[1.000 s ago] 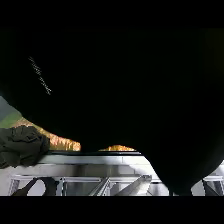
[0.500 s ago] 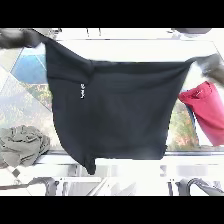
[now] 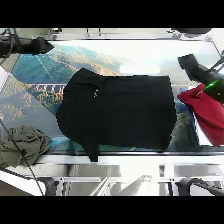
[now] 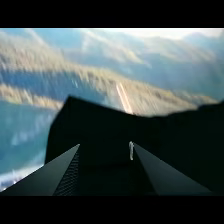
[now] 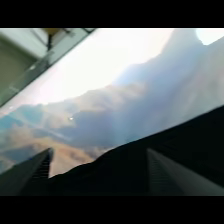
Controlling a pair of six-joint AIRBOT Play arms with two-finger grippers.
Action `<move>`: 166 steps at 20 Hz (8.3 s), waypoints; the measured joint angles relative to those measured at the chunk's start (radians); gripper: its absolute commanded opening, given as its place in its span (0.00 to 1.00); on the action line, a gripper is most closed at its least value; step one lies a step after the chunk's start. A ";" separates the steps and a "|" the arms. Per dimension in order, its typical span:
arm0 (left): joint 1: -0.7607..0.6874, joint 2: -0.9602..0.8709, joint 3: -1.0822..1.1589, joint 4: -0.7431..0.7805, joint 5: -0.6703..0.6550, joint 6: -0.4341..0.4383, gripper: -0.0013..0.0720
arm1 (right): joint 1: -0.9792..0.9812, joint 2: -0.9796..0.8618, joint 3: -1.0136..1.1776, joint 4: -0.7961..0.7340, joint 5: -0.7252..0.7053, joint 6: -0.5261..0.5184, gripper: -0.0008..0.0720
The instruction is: Fold the shirts.
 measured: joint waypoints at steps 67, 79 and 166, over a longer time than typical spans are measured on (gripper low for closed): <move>0.518 0.775 -0.227 -0.834 -0.385 0.023 0.05 | -0.741 0.674 0.330 0.259 0.717 0.209 0.03; 0.172 0.405 -0.099 -0.417 -0.452 -0.037 0.04 | -0.479 0.456 0.129 -0.124 0.632 0.255 0.03; 0.290 0.637 -1.394 0.048 -0.260 -0.169 0.85 | -0.224 -0.065 -0.435 -0.478 0.619 0.079 0.04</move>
